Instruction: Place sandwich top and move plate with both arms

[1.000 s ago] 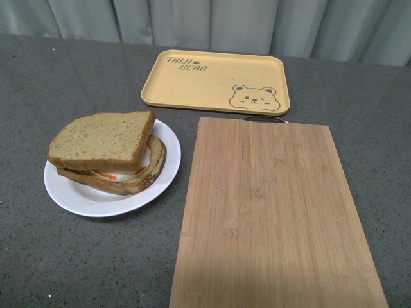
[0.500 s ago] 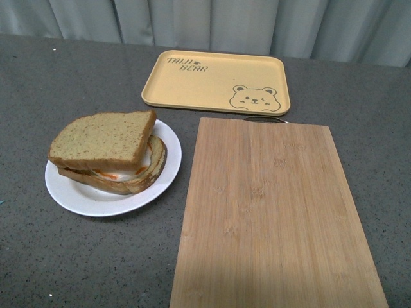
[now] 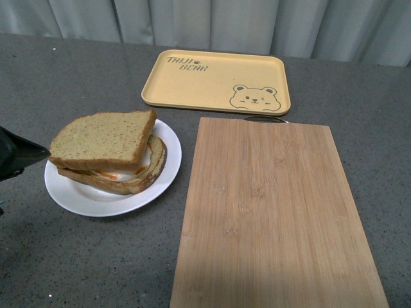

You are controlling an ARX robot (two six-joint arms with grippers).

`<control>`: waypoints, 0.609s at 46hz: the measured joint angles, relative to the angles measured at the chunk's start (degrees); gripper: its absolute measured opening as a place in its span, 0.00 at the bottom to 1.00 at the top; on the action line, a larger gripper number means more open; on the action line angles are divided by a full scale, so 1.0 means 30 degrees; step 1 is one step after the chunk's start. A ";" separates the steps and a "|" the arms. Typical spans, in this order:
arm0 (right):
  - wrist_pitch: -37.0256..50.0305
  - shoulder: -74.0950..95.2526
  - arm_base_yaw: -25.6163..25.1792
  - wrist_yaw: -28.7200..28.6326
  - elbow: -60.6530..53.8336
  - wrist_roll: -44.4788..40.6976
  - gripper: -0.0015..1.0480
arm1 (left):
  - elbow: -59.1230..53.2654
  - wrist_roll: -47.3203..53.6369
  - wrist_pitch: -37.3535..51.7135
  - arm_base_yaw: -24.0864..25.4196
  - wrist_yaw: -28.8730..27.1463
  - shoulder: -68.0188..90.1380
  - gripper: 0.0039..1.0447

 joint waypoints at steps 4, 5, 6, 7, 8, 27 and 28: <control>0.0000 0.0000 0.0000 0.0000 0.0000 0.0000 0.91 | 0.0772 -0.0678 0.0058 -0.0146 -0.0146 0.1756 0.94; 0.0000 0.0000 0.0000 0.0000 0.0000 0.0000 0.91 | 0.0852 -0.0743 0.0080 -0.0138 -0.0160 0.2018 0.94; 0.0007 0.0000 0.0000 0.0000 0.0000 0.0000 0.91 | 0.0903 -0.0794 0.0080 -0.0138 -0.0160 0.2142 0.94; 0.0000 0.0000 0.0000 0.0000 0.0000 0.0000 0.91 | 0.0976 -0.0874 0.0102 -0.0138 -0.0175 0.2390 0.94; 0.0000 0.0000 0.0000 0.0000 0.0000 0.0000 0.91 | 0.1056 -0.0918 0.0160 -0.0146 -0.0138 0.2652 0.94; 0.0007 0.0000 0.0000 0.0000 0.0000 0.0000 0.91 | 0.3483 -0.1319 -0.0182 -0.0233 -0.0291 0.7278 0.94; 0.0000 0.0000 0.0000 0.0000 0.0000 0.0000 0.91 | 0.3606 -0.1326 -0.0262 -0.0226 -0.0262 0.7373 0.94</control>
